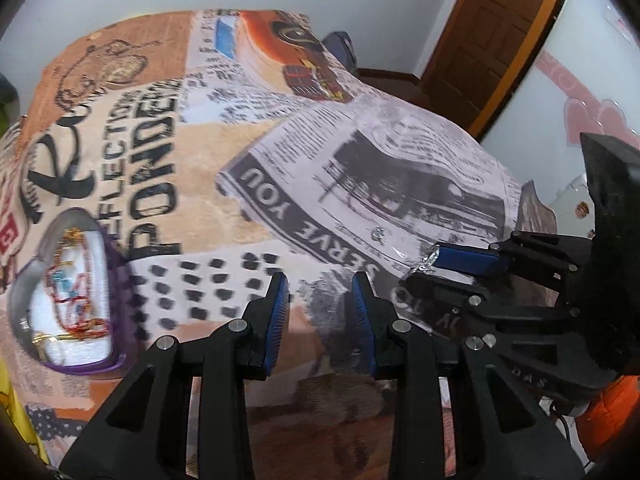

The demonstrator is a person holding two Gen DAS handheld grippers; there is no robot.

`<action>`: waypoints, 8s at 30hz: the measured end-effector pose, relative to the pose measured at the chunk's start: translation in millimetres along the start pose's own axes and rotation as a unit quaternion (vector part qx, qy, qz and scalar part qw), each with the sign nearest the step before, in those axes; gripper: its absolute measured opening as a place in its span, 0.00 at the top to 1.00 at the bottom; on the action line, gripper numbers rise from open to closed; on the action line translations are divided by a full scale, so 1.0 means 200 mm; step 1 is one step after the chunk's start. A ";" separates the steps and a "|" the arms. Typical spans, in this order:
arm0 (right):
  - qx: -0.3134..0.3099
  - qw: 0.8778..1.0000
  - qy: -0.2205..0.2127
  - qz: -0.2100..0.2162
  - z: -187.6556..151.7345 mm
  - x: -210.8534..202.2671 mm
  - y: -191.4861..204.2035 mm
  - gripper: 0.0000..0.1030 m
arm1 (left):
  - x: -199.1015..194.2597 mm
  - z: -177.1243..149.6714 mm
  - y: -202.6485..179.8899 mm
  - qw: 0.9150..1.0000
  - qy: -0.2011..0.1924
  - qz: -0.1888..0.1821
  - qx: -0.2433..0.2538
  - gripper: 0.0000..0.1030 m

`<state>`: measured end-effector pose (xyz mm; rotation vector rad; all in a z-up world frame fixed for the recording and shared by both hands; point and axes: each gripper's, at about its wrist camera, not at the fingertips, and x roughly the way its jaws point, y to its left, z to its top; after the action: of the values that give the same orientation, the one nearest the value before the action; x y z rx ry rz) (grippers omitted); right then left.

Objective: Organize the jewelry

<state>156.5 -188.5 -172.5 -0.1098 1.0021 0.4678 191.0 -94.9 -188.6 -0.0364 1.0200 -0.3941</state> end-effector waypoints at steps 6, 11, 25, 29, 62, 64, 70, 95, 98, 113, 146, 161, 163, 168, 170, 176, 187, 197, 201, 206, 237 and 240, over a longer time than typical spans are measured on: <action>0.002 1.000 -0.004 0.002 -0.02 0.00 -0.01 0.73 | 0.09 0.08 -0.04 0.999 0.015 -0.041 0.006 0.69; 0.005 1.000 -0.005 0.004 -0.04 -0.01 0.00 0.73 | 0.17 0.16 -0.06 0.997 0.033 -0.064 0.009 0.70; 0.005 1.000 -0.004 0.005 -0.05 -0.01 0.02 0.73 | 0.32 0.20 -0.06 0.991 0.064 -0.118 -0.003 0.92; 0.008 1.000 -0.003 0.006 -0.05 -0.02 0.01 0.73 | 0.21 0.20 0.00 0.993 0.034 -0.111 -0.016 0.92; -0.046 0.997 0.025 0.060 0.02 0.02 0.40 0.74 | -0.31 -0.35 0.45 0.995 -0.018 -0.006 -0.101 0.92; -0.051 0.997 0.027 0.058 0.03 0.04 0.42 0.74 | -0.32 -0.35 0.46 0.995 -0.022 -0.003 -0.099 0.92; -0.070 0.995 0.032 0.065 0.08 0.10 0.49 0.73 | -0.31 -0.35 0.48 0.994 -0.027 -0.014 -0.109 0.92; -0.052 0.996 0.017 0.073 0.02 0.02 0.34 0.73 | -0.25 -0.22 0.27 0.997 -0.006 -0.076 -0.033 0.92; -0.034 0.998 0.012 0.057 0.01 -0.02 0.27 0.74 | -0.20 -0.27 0.26 0.997 0.020 -0.070 -0.032 0.92; -0.054 0.994 0.004 0.096 0.14 0.07 0.47 0.73 | -0.48 -0.32 0.45 0.995 -0.054 0.035 -0.076 0.92; -0.060 0.991 -0.075 0.091 0.38 -0.05 0.66 0.75 | -0.72 -0.12 0.60 0.982 -0.156 0.074 -0.074 0.92; -0.074 0.991 -0.044 0.097 0.43 0.14 0.71 0.75 | -0.55 -0.11 0.71 0.985 -0.127 0.069 -0.091 0.92; -0.078 0.991 -0.042 0.098 0.42 0.15 0.73 0.75 | -0.53 -0.11 0.72 0.986 -0.123 0.068 -0.091 0.92; -0.092 0.991 -0.041 0.093 0.43 0.17 0.75 0.75 | -0.51 -0.12 0.72 0.986 -0.115 0.083 -0.089 0.87; -0.095 0.990 -0.042 0.092 0.43 0.17 0.76 0.75 | -0.52 -0.12 0.73 0.984 -0.117 0.093 -0.092 0.71; -0.097 0.991 -0.038 0.084 0.43 0.16 0.78 0.73 | -0.59 -0.14 0.77 0.979 -0.130 0.114 -0.104 0.68; -0.096 0.991 -0.069 0.065 0.45 -0.02 0.79 0.61 | -0.83 -0.17 0.74 0.969 -0.170 0.141 -0.113 0.62; -0.075 0.978 -0.186 0.051 0.44 -0.54 0.78 0.61 | -1.28 -0.20 0.48 0.942 -0.280 0.167 -0.080 0.62; -0.064 0.962 -0.262 0.041 0.39 -0.84 0.79 0.61 | -1.50 -0.26 0.32 0.921 -0.342 0.179 -0.057 0.57; -0.050 0.941 -0.333 0.028 0.28 -1.10 0.83 0.53 | -1.70 -0.36 0.16 0.896 -0.401 0.185 -0.041 0.50; -0.035 0.914 -0.400 -0.047 0.02 -1.29 0.96 0.01 | -1.82 -0.58 -0.05 0.867 -0.438 0.232 -0.053 0.01; -0.033 0.915 -0.400 -0.048 0.01 -1.28 0.96 0.01 | -1.81 -0.58 -0.05 0.867 -0.437 0.235 -0.053 0.01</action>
<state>-38.4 -100.5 65.8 -0.0202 0.1728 0.4015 -74.6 35.7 49.3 -0.0560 0.1228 0.1433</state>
